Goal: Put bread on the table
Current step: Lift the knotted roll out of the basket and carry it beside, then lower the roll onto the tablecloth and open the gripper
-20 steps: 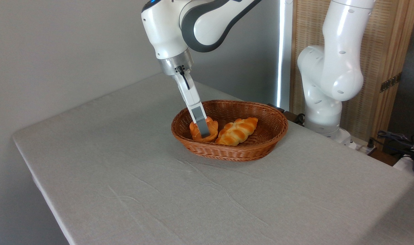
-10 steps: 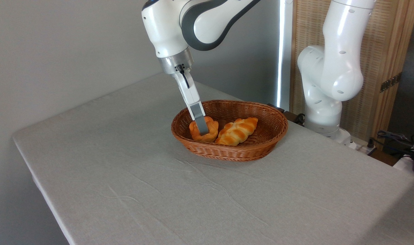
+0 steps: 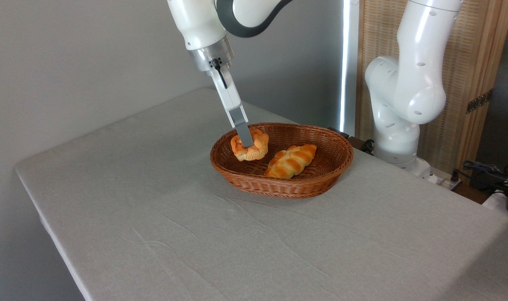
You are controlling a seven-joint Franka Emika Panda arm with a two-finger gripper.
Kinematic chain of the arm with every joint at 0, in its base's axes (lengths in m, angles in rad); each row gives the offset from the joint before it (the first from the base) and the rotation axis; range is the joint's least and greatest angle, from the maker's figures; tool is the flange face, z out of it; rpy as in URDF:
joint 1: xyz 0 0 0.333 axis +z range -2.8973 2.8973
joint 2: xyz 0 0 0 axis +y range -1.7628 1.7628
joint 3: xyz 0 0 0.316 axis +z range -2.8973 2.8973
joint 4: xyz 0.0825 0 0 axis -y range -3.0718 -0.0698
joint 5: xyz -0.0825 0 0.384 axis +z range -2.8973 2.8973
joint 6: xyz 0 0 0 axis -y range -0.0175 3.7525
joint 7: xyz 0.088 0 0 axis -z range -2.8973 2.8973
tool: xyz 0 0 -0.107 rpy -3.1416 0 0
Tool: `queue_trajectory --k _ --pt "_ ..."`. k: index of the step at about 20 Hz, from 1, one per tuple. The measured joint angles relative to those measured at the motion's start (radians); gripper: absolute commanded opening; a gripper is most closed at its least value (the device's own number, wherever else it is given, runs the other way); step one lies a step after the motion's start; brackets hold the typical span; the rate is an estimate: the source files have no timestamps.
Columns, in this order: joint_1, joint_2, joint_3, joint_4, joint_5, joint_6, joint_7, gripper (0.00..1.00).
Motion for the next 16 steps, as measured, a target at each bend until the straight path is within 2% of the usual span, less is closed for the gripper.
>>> queue_trajectory --k 2,5,7,11,13,16 --pt "0.001 -0.001 0.027 0.043 0.001 -0.018 0.012 0.20" --pt "0.006 0.001 0.105 0.129 0.002 -0.014 0.036 0.24" --pt "0.009 0.014 0.142 0.173 0.009 0.046 0.044 0.29" --pt "0.008 0.080 0.149 0.186 0.098 0.224 0.044 0.42" --pt "0.003 0.147 0.147 0.186 0.116 0.318 0.044 0.62" --pt "-0.003 0.222 0.146 0.186 0.118 0.369 0.044 0.99"
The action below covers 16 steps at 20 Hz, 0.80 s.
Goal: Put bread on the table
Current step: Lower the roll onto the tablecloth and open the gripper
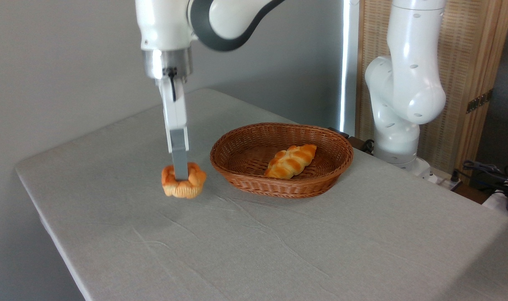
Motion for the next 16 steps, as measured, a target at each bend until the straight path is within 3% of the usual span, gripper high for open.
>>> queue_trajectory --k 5,16 --pt "-0.004 0.075 -0.004 0.004 0.000 0.055 0.000 1.00" --pt "-0.004 0.076 -0.004 0.019 0.001 0.058 -0.001 1.00"
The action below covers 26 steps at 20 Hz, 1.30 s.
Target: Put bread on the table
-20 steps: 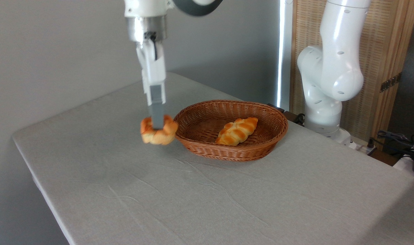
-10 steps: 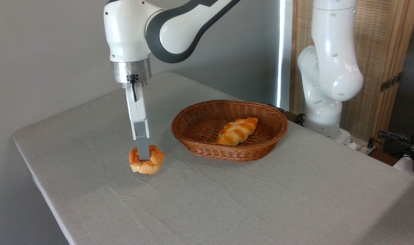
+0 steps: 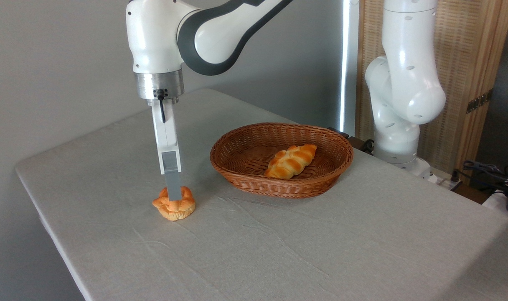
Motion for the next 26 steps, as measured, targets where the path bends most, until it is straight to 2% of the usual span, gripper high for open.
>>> queue_trajectory --k 3,5,7,8,12,16,20,23,26 --pt "0.004 -0.018 0.005 0.024 -0.011 0.000 -0.018 1.00" --pt "0.020 -0.043 0.014 0.068 -0.075 -0.026 -0.052 1.00" --pt "0.044 -0.062 0.032 0.142 -0.137 -0.132 -0.055 1.00" --pt "0.050 -0.068 0.046 0.179 -0.150 -0.195 -0.055 1.00" --pt "0.058 -0.075 0.101 0.292 -0.163 -0.406 -0.056 1.00" --pt "0.078 -0.072 0.133 0.354 -0.163 -0.524 -0.059 1.00" --pt "0.159 -0.070 0.098 0.367 -0.164 -0.558 -0.059 1.00" --pt "0.182 -0.067 0.089 0.378 -0.168 -0.559 -0.060 1.00" --pt "0.209 -0.064 0.070 0.382 -0.217 -0.559 -0.073 1.00"
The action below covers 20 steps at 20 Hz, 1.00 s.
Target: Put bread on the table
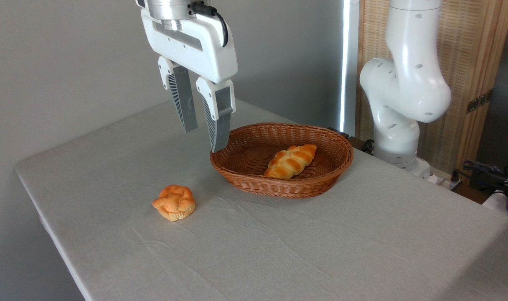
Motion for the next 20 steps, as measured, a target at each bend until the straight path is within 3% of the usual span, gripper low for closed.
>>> queue_trajectory --k 6,13,20 --pt "0.155 0.015 -0.174 0.004 -0.017 0.000 -0.065 1.00" --pt "0.233 0.016 -0.235 0.006 -0.017 -0.001 -0.065 1.00" --pt "0.244 0.016 -0.238 0.006 -0.017 -0.021 -0.063 1.00"
